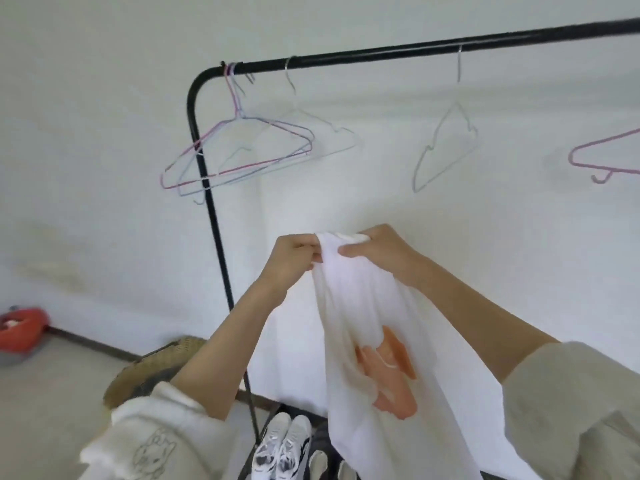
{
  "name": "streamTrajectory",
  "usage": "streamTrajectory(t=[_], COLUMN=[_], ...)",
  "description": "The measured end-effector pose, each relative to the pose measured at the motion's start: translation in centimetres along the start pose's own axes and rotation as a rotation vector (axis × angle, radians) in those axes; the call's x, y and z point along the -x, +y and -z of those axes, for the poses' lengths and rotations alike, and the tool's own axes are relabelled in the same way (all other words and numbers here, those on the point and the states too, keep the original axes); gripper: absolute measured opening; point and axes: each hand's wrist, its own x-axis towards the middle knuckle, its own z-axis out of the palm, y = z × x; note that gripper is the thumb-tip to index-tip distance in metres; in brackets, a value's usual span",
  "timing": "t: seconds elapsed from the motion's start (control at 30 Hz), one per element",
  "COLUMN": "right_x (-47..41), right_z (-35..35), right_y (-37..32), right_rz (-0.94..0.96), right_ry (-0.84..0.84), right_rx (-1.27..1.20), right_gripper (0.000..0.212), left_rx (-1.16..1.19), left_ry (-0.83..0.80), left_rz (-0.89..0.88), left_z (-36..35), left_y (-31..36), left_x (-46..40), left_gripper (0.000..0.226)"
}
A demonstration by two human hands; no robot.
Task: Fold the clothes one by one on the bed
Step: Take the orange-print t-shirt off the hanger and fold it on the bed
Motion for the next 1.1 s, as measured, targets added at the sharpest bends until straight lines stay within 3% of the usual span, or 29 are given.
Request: streamTrajectory(t=[0.1, 0.13, 0.2, 0.3, 0.5, 0.6, 0.7, 0.9, 1.03, 1.1], right_x=[-1.1, -2.1, -1.8, -1.8, -0.4, 0.6, 1.3, 1.8, 2.8, 3.7], right_z=[-3.0, -12.2, -13.2, -21.8, -36.4, -43.4, -47.2, -57.8, -65.7, -69.9], right_y=[-2.3, -6.0, -7.0, -11.3, -20.2, -25.2, -28.6, -34.9, -38.5, -40.5], right_rz=[0.056, 0.12, 0.125, 0.169, 0.269, 0.316, 0.341, 0.332, 0.289, 0.302], right_ry=[-0.033, -0.163, -0.138, -0.219, -0.39, -0.53, -0.603, -0.776, -0.898, -0.969], right_rx=[-0.038, -0.047, -0.071, -0.119, -0.314, -0.42, -0.544, -0.693, -0.756, -0.763], right_gripper=[0.02, 0.02, 0.021, 0.032, 0.024, 0.018, 0.013, 0.018, 0.018, 0.015], left_rx=[-0.027, -0.059, -0.064, -0.157, -0.388, -0.423, -0.457, -0.522, -0.532, -0.581], left_ry=[0.014, 0.166, 0.111, 0.161, 0.429, 0.492, 0.506, 0.85, 0.806, 0.702], left_rz=[0.028, 0.067, 0.091, 0.14, 0.193, 0.322, 0.399, 0.628, 0.868, 1.009], left_z=[3.6, 12.7, 14.1, 22.7, 38.5, 46.1, 51.5, 62.0, 66.4, 68.0], left_y=[-0.7, -2.4, -3.4, -5.9, -9.4, -10.6, -11.6, -12.7, -12.3, -12.8], left_x=[1.3, 5.9, 6.2, 10.4, 18.5, 24.3, 28.4, 38.3, 43.9, 46.0], left_gripper=[0.043, 0.041, 0.036, 0.033, 0.029, 0.046, 0.037, 0.015, 0.006, 0.019])
